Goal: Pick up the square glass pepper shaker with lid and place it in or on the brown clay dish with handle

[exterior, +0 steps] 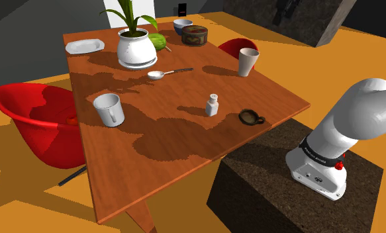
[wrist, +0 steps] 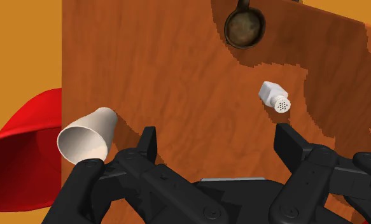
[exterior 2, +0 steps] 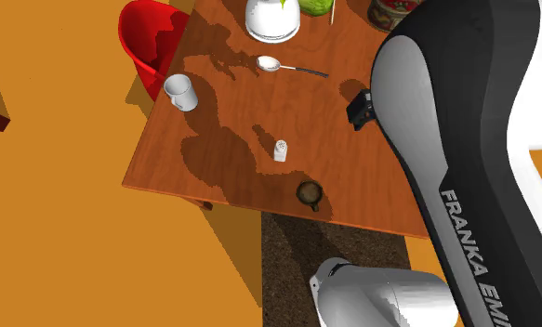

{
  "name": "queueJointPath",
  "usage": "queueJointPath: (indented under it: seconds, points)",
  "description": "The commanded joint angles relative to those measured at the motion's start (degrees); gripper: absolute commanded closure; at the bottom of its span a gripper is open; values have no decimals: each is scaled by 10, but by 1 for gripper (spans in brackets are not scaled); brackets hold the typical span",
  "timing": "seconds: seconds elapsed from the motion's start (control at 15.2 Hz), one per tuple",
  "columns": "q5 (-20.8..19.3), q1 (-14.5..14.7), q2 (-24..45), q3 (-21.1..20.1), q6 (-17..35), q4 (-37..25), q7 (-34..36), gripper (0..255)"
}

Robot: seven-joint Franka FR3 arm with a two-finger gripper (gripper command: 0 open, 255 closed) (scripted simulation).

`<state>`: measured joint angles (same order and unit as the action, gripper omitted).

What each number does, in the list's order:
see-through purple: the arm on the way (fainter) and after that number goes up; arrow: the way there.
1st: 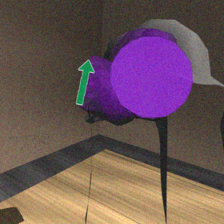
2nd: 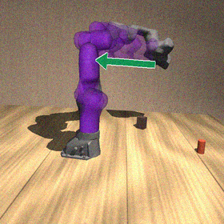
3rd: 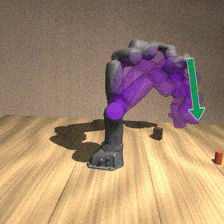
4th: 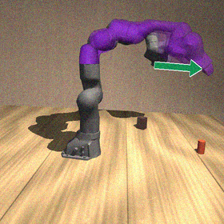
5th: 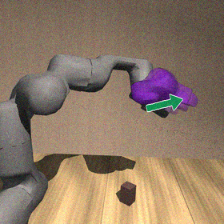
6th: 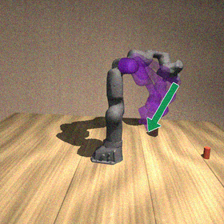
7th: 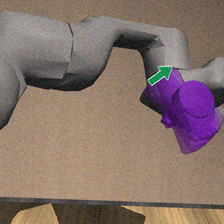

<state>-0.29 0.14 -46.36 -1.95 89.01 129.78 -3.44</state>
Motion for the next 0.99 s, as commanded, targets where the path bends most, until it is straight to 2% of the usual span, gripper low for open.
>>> queueJointPath:
  seconds: [0.0, 0.46, 0.92]
  points:
    - [0, 0, 0, 0, 0, 0, 0, 0]
    - [30, 15, 30, -51, 118, 90, 53, 0]
    - [54, 29, 102, -107, 246, 145, 106, 0]
